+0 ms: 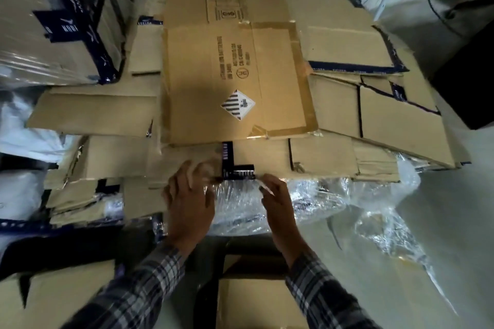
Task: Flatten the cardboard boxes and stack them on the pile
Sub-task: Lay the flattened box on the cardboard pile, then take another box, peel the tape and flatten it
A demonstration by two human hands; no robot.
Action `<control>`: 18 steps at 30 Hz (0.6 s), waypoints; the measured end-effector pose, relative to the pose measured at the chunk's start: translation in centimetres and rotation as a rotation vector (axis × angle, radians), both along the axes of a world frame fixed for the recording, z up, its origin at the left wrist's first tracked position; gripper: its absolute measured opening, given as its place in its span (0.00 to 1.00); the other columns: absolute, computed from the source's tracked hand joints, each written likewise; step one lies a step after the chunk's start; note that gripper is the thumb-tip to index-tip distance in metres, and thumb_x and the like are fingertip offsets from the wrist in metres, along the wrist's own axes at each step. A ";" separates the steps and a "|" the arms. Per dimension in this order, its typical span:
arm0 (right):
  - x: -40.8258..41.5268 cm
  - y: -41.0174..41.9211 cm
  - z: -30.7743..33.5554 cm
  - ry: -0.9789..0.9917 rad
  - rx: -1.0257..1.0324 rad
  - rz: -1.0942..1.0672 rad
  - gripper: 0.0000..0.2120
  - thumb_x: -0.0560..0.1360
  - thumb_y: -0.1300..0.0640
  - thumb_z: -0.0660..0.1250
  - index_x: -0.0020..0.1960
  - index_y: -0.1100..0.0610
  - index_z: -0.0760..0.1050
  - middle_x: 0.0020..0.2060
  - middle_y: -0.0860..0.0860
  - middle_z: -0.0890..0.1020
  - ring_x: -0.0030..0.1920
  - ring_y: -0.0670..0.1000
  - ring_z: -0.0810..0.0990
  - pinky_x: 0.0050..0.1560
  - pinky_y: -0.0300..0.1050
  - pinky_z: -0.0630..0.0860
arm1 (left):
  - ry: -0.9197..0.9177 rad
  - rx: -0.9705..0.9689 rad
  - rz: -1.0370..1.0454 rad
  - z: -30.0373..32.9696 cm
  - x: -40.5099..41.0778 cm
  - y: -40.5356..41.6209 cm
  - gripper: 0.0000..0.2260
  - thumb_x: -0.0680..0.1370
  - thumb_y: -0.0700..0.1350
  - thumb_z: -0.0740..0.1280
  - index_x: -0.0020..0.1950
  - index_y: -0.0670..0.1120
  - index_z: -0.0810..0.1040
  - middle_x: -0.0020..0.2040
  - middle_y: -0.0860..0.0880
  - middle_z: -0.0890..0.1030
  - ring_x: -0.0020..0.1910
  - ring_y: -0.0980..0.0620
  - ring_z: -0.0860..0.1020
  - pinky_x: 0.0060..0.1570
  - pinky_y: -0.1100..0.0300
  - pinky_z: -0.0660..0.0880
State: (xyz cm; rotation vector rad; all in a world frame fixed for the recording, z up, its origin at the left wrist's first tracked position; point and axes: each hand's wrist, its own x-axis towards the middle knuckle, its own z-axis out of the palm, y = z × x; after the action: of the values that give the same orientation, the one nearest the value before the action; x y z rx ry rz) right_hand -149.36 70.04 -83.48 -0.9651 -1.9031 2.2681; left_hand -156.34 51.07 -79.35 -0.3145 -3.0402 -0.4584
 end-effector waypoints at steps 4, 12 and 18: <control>11.0 2.1 -5.6 -0.232 0.141 0.060 0.14 0.84 0.65 0.62 0.64 0.49 0.75 0.59 0.50 0.82 0.54 0.42 0.82 0.52 0.39 0.79 | -0.110 -0.037 -0.037 -5.2 10.4 -0.4 0.27 0.80 0.51 0.68 0.78 0.50 0.68 0.78 0.46 0.66 0.75 0.41 0.66 0.71 0.38 0.64; 27.2 3.4 -17.4 -0.602 0.379 0.286 0.25 0.82 0.59 0.67 0.78 0.55 0.68 0.70 0.54 0.77 0.68 0.58 0.78 0.58 0.44 0.73 | -0.519 -0.160 0.089 -17.9 25.0 -2.7 0.22 0.80 0.55 0.64 0.72 0.51 0.71 0.69 0.46 0.74 0.67 0.42 0.72 0.64 0.37 0.71; 34.4 2.9 -23.4 -0.809 0.606 0.190 0.41 0.76 0.52 0.70 0.82 0.59 0.53 0.81 0.61 0.55 0.79 0.66 0.58 0.77 0.65 0.61 | -0.827 0.020 0.191 -27.4 32.0 -6.2 0.31 0.80 0.61 0.63 0.81 0.52 0.65 0.76 0.46 0.66 0.69 0.41 0.73 0.66 0.40 0.75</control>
State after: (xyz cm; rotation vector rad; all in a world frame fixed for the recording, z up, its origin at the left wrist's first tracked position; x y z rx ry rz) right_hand -114.99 72.97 -106.91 -1.7809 -2.8110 1.2256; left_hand -124.35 44.91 -106.72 0.2417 -3.7885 -0.7585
